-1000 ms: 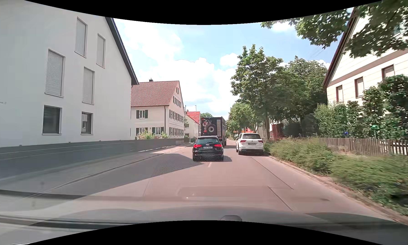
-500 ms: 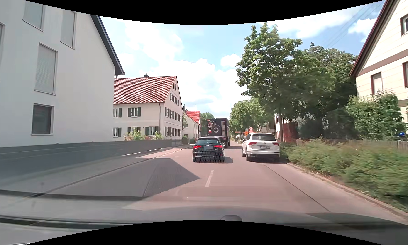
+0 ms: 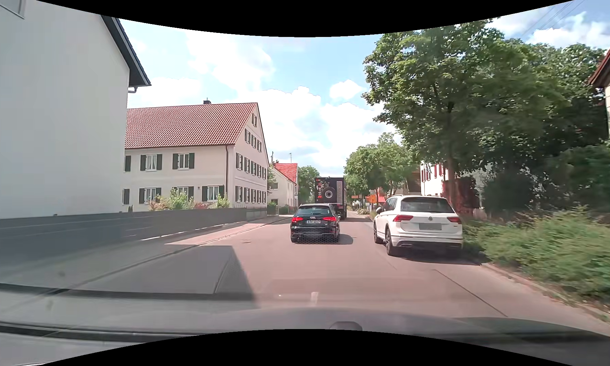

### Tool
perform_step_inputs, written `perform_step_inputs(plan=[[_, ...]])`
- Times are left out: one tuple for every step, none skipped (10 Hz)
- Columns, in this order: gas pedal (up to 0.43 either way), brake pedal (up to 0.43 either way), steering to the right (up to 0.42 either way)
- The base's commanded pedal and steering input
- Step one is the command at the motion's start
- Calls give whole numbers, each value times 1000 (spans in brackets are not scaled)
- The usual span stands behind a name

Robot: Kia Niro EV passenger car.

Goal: Follow the waypoints while adhering to traffic rules and regulations

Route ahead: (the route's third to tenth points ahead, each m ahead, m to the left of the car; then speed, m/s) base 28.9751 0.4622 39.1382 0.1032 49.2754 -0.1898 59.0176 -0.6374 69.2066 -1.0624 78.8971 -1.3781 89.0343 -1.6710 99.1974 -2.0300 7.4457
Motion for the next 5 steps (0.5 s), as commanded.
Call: perform_step_inputs(plan=[[130, 0, 6], [130, 0, 6], [118, 0, 6], [110, 0, 7], [110, 0, 9]])
